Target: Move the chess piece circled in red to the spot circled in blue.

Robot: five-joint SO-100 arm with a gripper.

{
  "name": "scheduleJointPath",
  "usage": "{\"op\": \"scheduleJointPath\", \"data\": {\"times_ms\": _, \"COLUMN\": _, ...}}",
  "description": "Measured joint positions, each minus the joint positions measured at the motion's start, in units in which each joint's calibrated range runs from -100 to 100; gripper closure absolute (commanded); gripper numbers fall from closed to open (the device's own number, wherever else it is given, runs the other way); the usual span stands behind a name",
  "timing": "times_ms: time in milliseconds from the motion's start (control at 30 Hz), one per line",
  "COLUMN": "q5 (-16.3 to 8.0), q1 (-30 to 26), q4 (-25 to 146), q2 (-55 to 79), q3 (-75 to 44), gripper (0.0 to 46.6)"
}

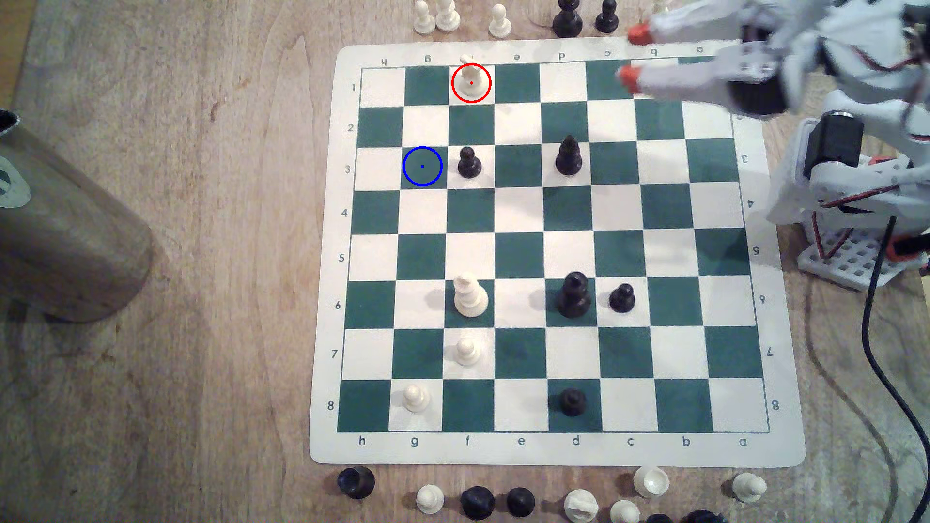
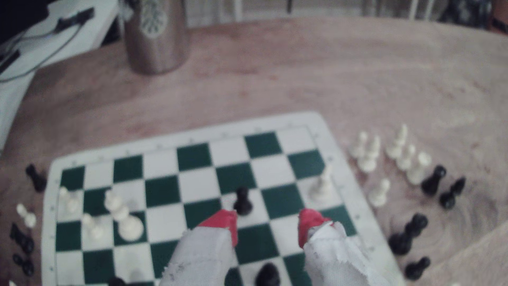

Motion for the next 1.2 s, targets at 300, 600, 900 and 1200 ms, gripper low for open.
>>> {"op": "scheduleJointPath", "data": {"times_ms": 300, "q5": -4.59, "q1": -0.37, "q4": 1.51, "q2": 19.61, "q3": -3.98, "gripper": 27.6}}
{"op": "scheduleJointPath", "data": {"times_ms": 600, "q5": -6.45, "q1": 1.33, "q4": -3.11, "q2": 32.76, "q3": -6.42, "gripper": 28.1}}
{"op": "scheduleJointPath", "data": {"times_ms": 900, "q5": -6.25, "q1": 3.1, "q4": -6.61, "q2": 49.27, "q3": -17.08, "gripper": 28.2}}
{"op": "scheduleJointPath", "data": {"times_ms": 1200, "q5": -5.32, "q1": 5.6, "q4": -6.85, "q2": 63.26, "q3": -28.29, "gripper": 27.8}}
